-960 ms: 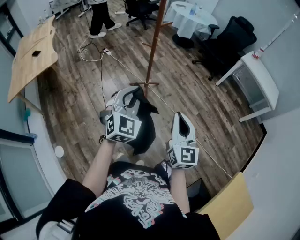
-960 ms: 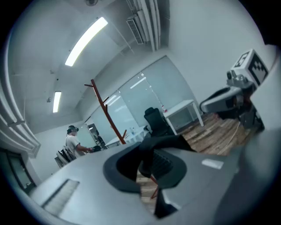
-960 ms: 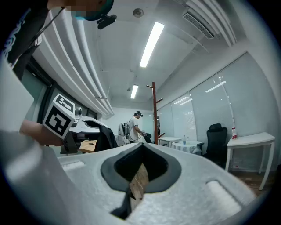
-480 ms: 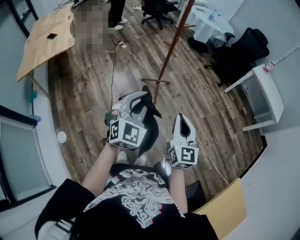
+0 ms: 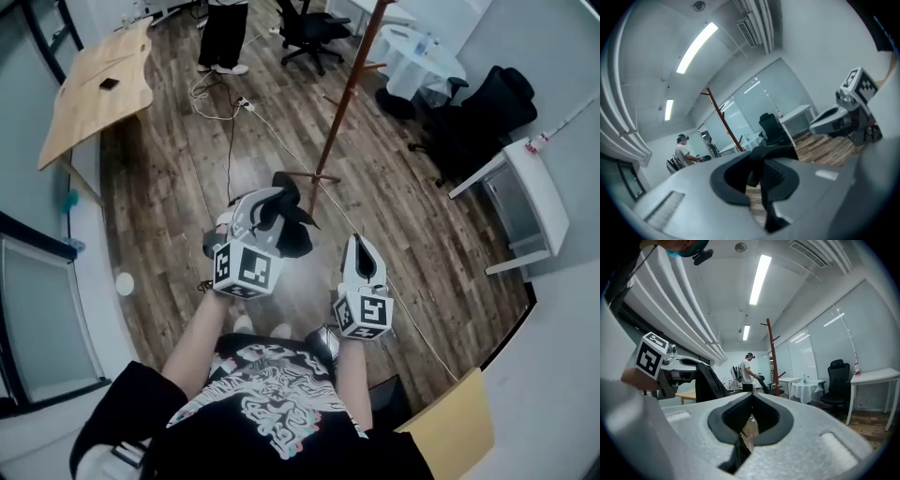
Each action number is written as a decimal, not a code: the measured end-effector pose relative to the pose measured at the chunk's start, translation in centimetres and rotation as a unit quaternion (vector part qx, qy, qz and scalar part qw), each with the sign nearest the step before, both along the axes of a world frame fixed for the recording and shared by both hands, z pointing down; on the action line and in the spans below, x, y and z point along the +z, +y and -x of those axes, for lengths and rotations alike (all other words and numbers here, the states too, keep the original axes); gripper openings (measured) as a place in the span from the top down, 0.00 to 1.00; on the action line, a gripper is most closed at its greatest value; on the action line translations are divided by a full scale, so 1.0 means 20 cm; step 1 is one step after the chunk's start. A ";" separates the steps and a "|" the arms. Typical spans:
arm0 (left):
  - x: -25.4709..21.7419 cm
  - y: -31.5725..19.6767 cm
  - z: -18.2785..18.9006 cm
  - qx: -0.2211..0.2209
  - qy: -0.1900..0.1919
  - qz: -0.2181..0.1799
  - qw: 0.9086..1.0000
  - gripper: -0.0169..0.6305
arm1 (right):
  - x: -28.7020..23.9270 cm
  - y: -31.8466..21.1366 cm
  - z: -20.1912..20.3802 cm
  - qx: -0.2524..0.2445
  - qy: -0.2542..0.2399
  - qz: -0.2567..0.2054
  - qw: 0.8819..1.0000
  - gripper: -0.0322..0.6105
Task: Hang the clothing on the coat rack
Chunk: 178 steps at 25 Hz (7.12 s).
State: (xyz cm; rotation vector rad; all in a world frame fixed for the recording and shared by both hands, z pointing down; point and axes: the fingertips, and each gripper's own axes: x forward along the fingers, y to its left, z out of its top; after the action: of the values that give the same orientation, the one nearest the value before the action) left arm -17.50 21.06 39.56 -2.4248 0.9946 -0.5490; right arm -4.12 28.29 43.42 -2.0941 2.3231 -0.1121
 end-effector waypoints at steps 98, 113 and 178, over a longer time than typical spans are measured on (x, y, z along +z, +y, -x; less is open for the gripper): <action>0.05 -2.15 -1.01 0.060 0.058 0.075 0.994 0.95 | 0.12 -2.14 -0.85 -0.007 0.002 0.025 1.000 0.95; 0.04 -2.19 -1.11 0.074 0.049 0.075 0.993 0.95 | 0.18 -2.32 -0.68 -0.103 0.036 0.052 0.993 0.68; 0.24 -2.36 -1.26 0.068 0.011 0.113 0.991 0.95 | 0.03 -2.50 -1.08 -0.030 -0.001 -0.014 0.999 0.95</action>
State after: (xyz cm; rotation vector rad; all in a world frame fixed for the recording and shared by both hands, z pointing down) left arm 7.75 -26.16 44.32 -2.6791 0.8057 -0.6164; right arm 17.45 -21.61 44.03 -2.0122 2.3720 -0.0796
